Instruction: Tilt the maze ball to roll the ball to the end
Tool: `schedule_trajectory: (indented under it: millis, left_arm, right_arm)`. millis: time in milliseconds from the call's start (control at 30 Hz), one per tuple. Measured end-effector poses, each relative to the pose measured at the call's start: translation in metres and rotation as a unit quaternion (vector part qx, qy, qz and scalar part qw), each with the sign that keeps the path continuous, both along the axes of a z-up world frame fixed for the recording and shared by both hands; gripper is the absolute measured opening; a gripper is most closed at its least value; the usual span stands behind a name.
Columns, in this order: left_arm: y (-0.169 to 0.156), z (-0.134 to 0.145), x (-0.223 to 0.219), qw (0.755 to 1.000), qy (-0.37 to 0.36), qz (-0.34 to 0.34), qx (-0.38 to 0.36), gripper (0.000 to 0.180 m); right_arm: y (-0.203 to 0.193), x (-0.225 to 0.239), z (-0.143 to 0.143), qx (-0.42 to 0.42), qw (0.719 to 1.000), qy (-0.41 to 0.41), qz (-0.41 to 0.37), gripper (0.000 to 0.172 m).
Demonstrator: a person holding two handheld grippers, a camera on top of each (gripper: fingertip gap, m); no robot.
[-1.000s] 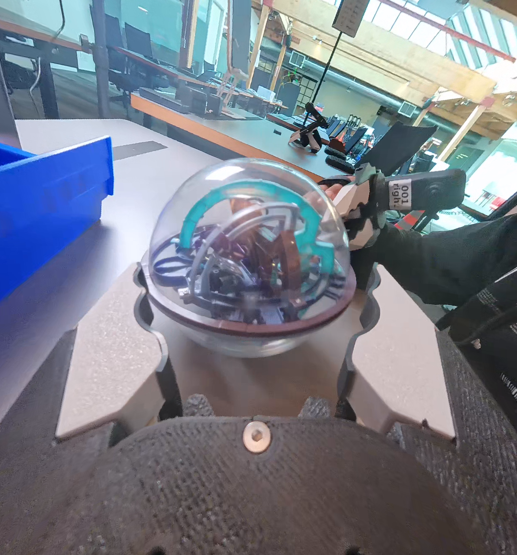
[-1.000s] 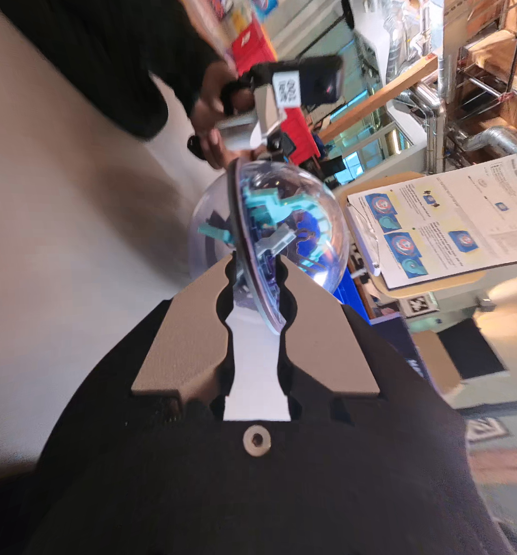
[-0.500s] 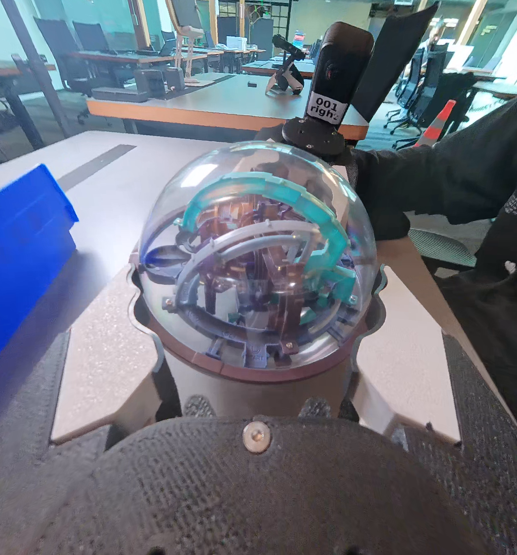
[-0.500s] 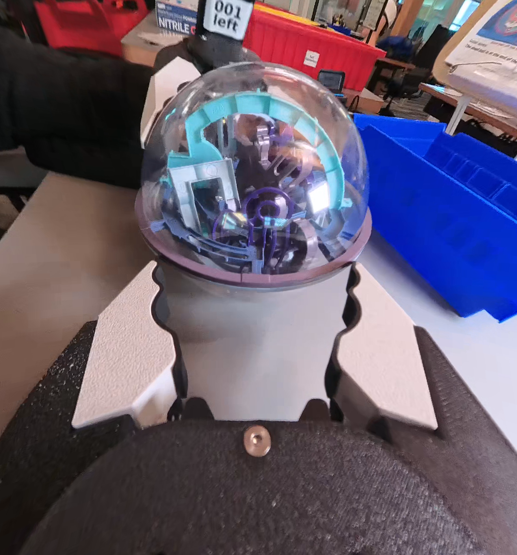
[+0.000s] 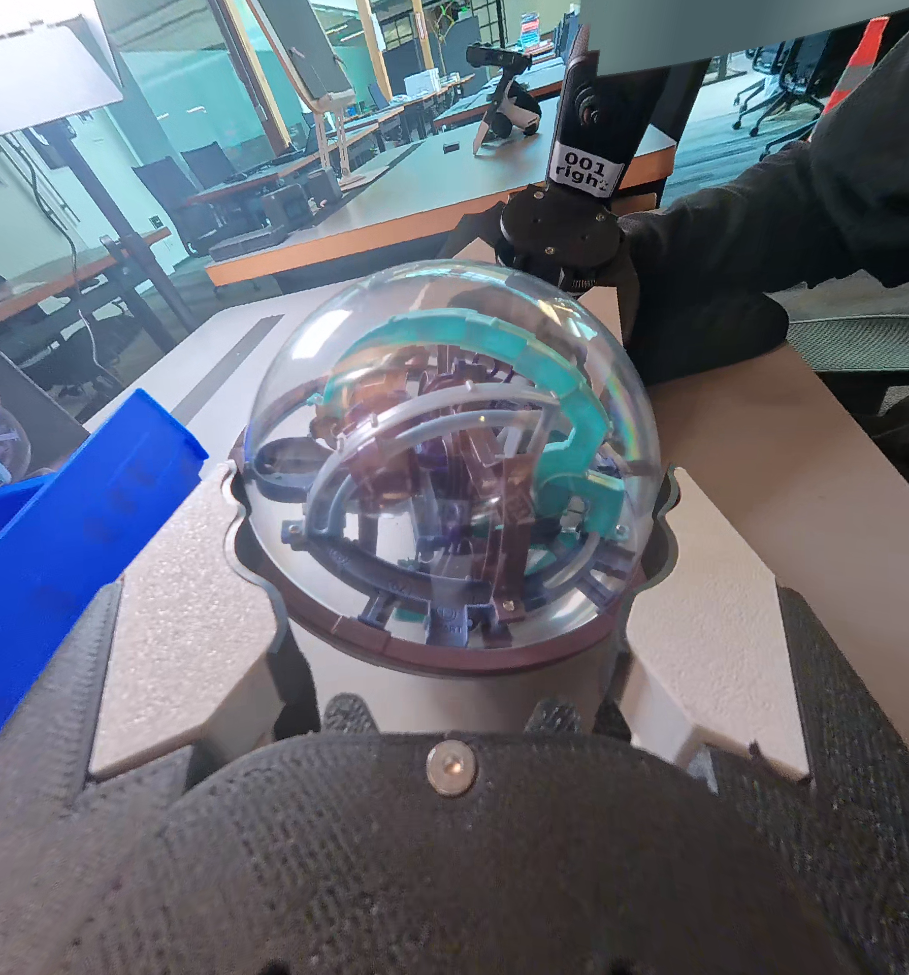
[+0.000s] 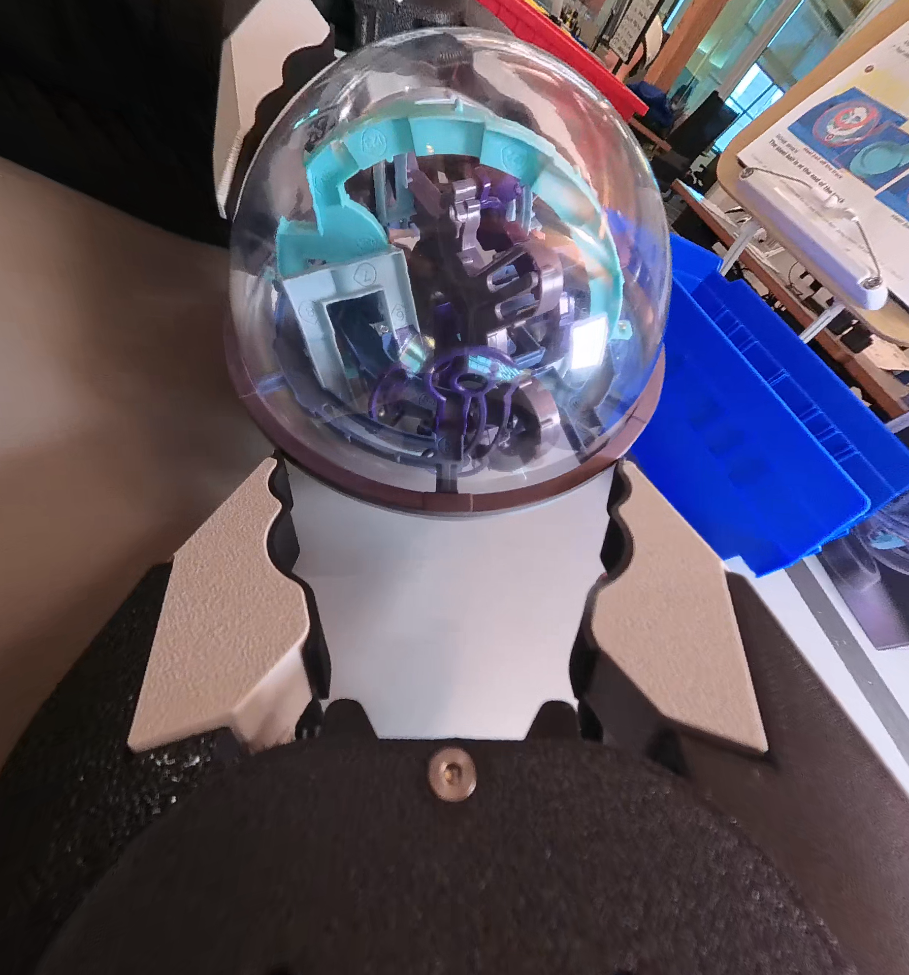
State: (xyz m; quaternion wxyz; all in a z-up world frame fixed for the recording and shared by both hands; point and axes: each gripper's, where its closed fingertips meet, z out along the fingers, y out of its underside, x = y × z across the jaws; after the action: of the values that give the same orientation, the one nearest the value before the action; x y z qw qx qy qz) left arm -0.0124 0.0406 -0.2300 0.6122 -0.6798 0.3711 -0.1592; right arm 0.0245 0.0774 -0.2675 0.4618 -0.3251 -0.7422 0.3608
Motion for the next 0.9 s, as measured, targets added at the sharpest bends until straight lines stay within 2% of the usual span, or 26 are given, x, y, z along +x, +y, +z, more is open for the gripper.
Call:
schedule_trajectory:
  millis: [300,900]
  left_arm:
    - [0.002,-0.004,-0.001,0.999,0.037,0.012,0.019,0.147]
    - [0.009,-0.004,-0.006,0.999,0.016,0.045,-0.011,0.147]
  right_arm:
    - [0.005,0.001,0.002,0.046,0.999,0.015,-0.010,0.114]
    - [0.011,0.002,0.002,0.022,1.000,0.012,-0.018,0.104]
